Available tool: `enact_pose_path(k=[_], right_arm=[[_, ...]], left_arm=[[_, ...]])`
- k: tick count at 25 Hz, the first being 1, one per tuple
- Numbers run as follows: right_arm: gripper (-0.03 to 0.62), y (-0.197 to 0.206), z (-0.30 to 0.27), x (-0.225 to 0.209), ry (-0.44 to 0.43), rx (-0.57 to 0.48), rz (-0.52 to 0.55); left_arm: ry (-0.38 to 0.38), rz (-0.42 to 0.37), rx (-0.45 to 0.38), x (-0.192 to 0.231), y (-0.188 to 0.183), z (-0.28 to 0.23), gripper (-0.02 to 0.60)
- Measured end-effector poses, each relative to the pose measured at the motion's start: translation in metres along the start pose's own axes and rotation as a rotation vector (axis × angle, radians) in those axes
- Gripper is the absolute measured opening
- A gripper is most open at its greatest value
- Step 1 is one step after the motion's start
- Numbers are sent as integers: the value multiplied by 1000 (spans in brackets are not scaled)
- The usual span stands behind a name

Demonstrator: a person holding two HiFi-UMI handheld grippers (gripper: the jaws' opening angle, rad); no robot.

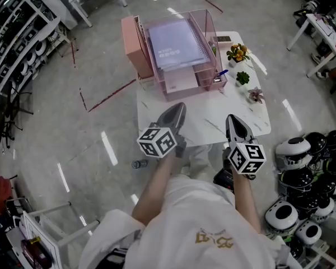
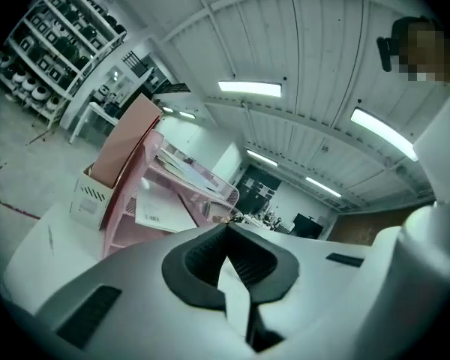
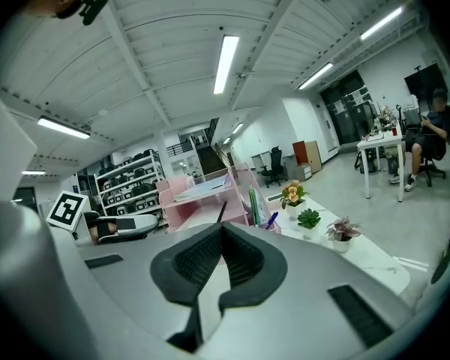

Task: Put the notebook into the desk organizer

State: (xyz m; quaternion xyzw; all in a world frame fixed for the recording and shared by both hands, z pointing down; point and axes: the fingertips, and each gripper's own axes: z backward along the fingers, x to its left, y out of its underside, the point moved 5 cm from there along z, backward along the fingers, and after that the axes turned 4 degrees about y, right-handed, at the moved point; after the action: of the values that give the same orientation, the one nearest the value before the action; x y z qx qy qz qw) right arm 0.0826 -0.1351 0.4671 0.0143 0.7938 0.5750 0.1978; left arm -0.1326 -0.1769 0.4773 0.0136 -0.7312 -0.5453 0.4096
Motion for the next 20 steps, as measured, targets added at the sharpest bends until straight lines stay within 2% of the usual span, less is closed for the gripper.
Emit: enact_pose_path(k=[4,20], right_arm=[[12,-1,9,2,1,-13,2],[11,1,20,12,-12,-15,28]], left_arm=[[-1,-19,6,-7,0,7,18],[3,-5,-5,-11,1,20,18]])
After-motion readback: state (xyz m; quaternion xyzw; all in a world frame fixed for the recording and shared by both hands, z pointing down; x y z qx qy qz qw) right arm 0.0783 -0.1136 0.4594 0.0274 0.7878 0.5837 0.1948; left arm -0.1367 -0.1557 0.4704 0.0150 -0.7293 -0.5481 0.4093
